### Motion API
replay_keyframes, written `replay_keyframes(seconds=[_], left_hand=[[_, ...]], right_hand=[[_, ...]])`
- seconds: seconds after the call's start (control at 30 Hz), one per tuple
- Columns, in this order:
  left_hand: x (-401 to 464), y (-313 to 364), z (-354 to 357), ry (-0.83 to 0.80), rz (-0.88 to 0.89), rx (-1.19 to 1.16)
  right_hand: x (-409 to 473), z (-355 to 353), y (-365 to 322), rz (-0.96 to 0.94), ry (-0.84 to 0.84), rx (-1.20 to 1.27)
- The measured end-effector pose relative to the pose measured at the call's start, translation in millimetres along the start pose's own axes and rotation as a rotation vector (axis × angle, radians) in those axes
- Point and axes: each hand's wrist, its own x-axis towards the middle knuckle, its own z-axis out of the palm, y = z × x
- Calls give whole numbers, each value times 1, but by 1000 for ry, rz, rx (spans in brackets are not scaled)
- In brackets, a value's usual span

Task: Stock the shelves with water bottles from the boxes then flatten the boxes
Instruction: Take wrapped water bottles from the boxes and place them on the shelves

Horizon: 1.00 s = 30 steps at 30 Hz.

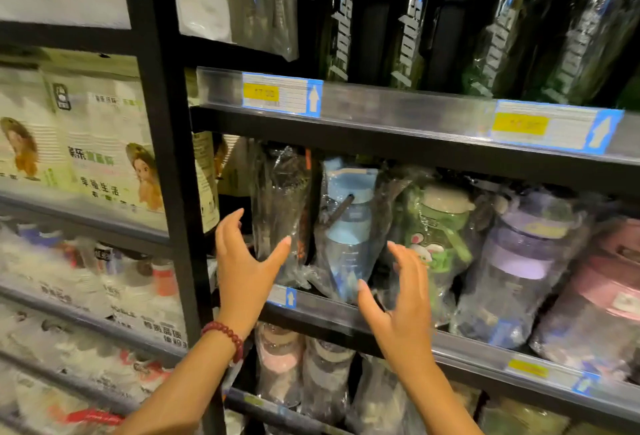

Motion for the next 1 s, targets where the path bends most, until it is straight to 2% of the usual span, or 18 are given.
replay_keyframes(seconds=[0.2,0.33,0.6,0.73,1.0], left_hand=[[30,-24,-5,-303,-67,67],[44,-27,1,-426,-88,55],[55,-22,18,-427,-123,33],[60,-28,21,-380,-107,27],[60,-39,19,-463,-125,-92]], right_hand=[[9,44,-7,349,-186,-122],[15,53,-6,454,-34,-160],[25,65,-6,590,-181,-100],[30,69,-2,654,-137,-158],[36,73,15,728,-141,-202]])
